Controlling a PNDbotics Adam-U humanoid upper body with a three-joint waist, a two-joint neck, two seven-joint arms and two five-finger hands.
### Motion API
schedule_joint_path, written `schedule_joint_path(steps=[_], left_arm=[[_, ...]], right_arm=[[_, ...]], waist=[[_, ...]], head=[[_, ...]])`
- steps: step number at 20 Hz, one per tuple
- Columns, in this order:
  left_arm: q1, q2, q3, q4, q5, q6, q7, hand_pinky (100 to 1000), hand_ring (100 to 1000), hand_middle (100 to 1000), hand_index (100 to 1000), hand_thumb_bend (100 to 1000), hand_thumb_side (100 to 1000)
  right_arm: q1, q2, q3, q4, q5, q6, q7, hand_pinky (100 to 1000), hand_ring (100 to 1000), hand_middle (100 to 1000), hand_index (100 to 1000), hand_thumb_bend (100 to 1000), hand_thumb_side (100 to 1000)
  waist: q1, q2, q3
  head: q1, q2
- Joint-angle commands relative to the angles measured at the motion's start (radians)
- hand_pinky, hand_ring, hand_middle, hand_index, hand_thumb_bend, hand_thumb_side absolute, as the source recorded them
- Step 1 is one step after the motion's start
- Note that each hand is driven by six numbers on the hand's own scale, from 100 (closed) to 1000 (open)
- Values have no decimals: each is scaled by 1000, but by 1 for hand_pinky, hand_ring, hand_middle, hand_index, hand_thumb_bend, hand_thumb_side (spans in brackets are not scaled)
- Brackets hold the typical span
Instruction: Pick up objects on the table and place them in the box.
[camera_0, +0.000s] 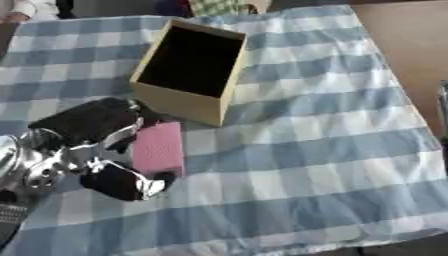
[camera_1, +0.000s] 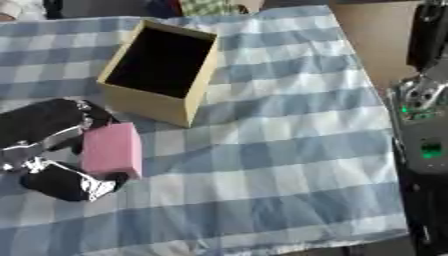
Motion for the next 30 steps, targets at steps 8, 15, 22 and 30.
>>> schedule_joint_path(steps=[8, 15, 22, 30], left_arm=[[-184, 79, 158, 10, 3, 31, 15, 242, 425, 482, 624, 100, 393], [-327, -13, 200, 263, -31, -12, 113, 218, 401, 460, 611, 100, 407], [-428, -133, 225, 538, -55, -73, 243, 232, 410, 468, 630, 100, 424], [-508, -259, 239, 740, -112, -150, 347, 252, 421, 479, 625, 100, 431]], right_arm=[[-14, -30, -10, -15, 7, 2, -6, 852, 679, 628, 738, 100, 992], [-38, -36, -11, -15, 6, -6, -9, 851, 680, 628, 739, 100, 993], [-61, -36, -9, -15, 3, -13, -8, 851, 679, 626, 739, 100, 993], [-79, -26, -3, -15, -3, -15, 0, 851, 677, 623, 737, 100, 992]], waist=[[-7, -4, -6], [-20, 26, -27], [-42, 60, -41], [-53, 89, -58]], head=[[13, 5], [52, -48], [80, -98], [89, -133]])
